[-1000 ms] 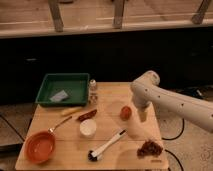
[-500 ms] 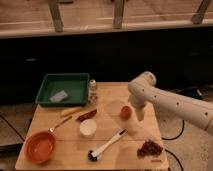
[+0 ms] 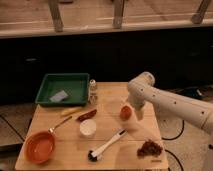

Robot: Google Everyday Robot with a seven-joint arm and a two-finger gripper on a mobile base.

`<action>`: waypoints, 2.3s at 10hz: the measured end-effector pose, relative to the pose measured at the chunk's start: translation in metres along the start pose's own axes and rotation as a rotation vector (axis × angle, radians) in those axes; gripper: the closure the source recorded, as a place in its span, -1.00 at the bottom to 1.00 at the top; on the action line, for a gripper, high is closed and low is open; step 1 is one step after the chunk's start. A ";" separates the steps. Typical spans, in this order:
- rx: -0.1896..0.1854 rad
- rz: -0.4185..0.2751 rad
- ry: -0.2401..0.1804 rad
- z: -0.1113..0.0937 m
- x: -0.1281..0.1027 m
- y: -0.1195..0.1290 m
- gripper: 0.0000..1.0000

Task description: Place apple in paper cup

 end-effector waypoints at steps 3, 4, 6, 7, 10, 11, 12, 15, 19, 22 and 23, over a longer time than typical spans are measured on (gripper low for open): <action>-0.001 -0.051 -0.012 0.003 -0.001 -0.003 -0.60; -0.003 -0.074 -0.015 0.005 -0.002 -0.005 -0.60; -0.005 -0.100 -0.020 0.007 -0.002 -0.005 -0.60; -0.007 -0.112 -0.022 0.008 -0.003 -0.005 -0.60; -0.008 -0.162 -0.032 0.012 -0.006 -0.007 -0.60; -0.009 -0.180 -0.035 0.013 -0.007 -0.008 -0.60; -0.009 -0.191 -0.038 0.014 -0.008 -0.008 -0.60; -0.009 -0.224 -0.042 0.014 -0.011 -0.009 -0.53; -0.008 -0.252 -0.050 0.016 -0.014 -0.009 -0.41; -0.010 -0.271 -0.056 0.017 -0.017 -0.009 -0.30; -0.014 -0.275 -0.058 0.017 -0.018 -0.009 -0.27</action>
